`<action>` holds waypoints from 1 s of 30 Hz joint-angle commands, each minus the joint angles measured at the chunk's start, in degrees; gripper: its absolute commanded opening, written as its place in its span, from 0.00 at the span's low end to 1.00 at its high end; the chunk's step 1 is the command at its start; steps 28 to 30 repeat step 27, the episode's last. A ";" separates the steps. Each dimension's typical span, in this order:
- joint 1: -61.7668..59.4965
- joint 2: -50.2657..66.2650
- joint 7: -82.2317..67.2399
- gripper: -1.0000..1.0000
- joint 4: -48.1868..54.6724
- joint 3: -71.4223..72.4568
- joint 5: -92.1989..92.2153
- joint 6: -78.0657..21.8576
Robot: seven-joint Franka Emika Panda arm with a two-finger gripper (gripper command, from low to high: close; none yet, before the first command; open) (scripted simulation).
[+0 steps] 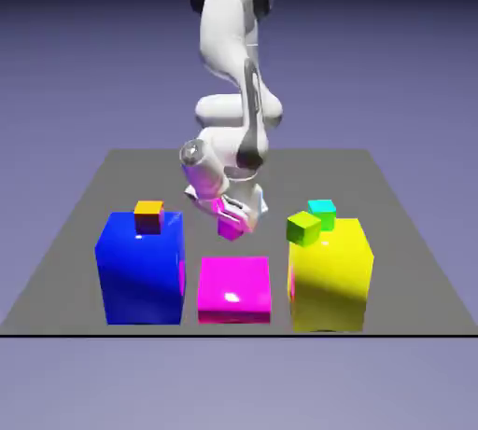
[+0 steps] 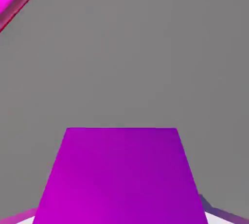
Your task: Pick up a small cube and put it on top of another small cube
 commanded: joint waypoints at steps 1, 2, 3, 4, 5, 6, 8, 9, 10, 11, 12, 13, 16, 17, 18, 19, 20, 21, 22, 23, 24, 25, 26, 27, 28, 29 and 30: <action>-1.07 -0.33 2.37 0.00 1.81 2.08 0.79 -1.43; -2.12 -0.66 4.62 0.00 3.62 4.16 1.77 -2.83; -3.18 -0.99 6.87 0.00 5.44 6.24 2.75 -4.23; -4.23 -1.31 9.12 0.00 7.25 8.31 3.72 -5.63; -5.28 -1.64 11.36 0.00 9.06 10.39 4.70 -7.03; -6.34 -1.97 13.61 0.00 10.87 12.47 5.68 -8.43; -8.45 -2.63 18.11 0.00 14.49 16.62 7.63 -11.22; -9.50 -2.96 20.36 0.00 16.30 18.70 8.61 -12.62; -10.56 -3.28 22.61 0.00 18.12 20.77 9.58 -14.02; -11.61 -3.61 24.86 0.00 19.93 22.85 10.56 -15.42; -12.67 -3.94 27.11 0.00 21.74 24.93 11.54 -16.82; -13.72 -4.27 29.36 0.00 23.55 27.00 12.51 -18.22; -16.88 -5.26 36.10 0.00 28.98 33.23 15.45 -22.42; -17.94 -5.58 38.36 0.00 30.80 35.31 16.42 -23.82; -17.94 -5.59 38.36 0.00 30.80 35.32 16.43 -23.83; -17.94 -5.59 38.36 0.00 30.80 35.32 16.43 -23.83; -17.50 -4.69 38.02 0.00 29.34 36.03 16.96 -21.34; -17.05 -3.79 37.68 0.00 27.87 36.75 17.49 -18.85; -16.61 -2.90 37.34 0.00 26.40 37.47 18.03 -16.36; -16.17 -2.00 37.00 0.00 24.93 38.19 18.56 -13.87; -16.08 -1.84 36.94 0.00 24.66 38.33 18.66 -13.41; -16.08 -1.84 36.94 1.00 24.66 38.33 18.66 -13.41; -16.08 -1.84 36.94 1.00 24.66 38.33 18.66 -13.41; -16.53 -2.73 37.28 1.00 26.13 37.61 18.13 -15.90; -16.53 -2.73 37.28 1.00 26.13 37.61 18.13 -15.90; -16.53 -2.73 37.28 1.00 26.13 37.61 18.13 -15.90; -16.53 -2.73 37.28 1.00 26.13 37.61 18.13 -15.90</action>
